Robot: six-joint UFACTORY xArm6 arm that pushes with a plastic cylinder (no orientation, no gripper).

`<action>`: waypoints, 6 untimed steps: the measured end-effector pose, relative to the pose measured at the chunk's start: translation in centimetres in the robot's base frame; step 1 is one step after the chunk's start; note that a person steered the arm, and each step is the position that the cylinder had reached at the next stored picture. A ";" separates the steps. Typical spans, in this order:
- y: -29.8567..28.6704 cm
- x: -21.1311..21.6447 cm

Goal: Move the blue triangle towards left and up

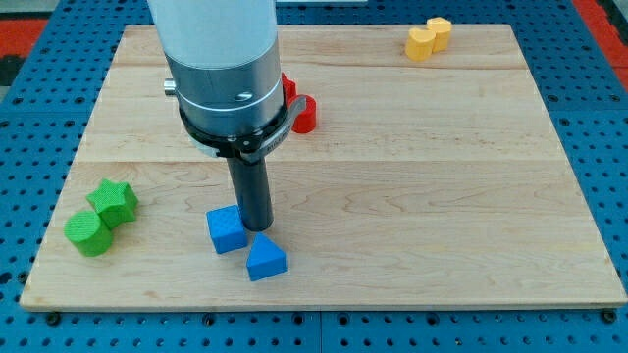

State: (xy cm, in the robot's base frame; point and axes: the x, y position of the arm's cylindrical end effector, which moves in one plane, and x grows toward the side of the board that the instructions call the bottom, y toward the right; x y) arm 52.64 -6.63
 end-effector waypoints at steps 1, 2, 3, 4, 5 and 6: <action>-4.6 -0.4; 1.6 -1.3; 8.2 4.1; 3.8 7.5; -0.2 3.6; -4.1 -0.3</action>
